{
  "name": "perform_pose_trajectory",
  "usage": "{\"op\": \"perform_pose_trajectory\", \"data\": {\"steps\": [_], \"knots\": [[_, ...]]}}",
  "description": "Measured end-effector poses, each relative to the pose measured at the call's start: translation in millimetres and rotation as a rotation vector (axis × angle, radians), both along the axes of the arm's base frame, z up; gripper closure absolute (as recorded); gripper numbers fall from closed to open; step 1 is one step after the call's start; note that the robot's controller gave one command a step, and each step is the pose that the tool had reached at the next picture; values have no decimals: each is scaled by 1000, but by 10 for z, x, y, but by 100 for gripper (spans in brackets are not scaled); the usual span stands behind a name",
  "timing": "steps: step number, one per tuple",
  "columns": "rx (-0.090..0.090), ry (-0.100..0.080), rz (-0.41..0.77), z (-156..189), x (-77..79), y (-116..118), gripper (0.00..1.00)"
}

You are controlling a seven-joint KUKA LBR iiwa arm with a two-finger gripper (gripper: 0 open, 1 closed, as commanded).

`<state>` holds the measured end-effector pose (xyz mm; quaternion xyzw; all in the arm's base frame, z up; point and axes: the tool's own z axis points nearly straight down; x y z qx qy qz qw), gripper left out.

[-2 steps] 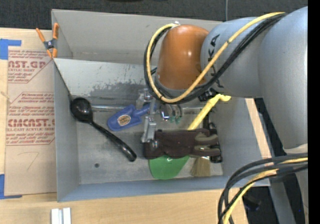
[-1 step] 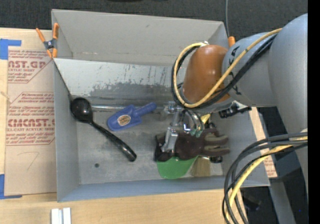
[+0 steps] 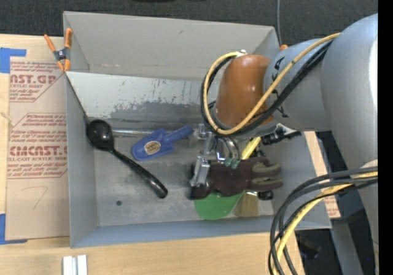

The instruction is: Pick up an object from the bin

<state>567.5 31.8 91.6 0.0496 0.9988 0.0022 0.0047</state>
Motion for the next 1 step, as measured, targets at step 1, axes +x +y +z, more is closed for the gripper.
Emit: {"op": "perform_pose_trajectory", "data": {"steps": [1], "knots": [[0,1,-59,-119,-151,-368,100]]}}
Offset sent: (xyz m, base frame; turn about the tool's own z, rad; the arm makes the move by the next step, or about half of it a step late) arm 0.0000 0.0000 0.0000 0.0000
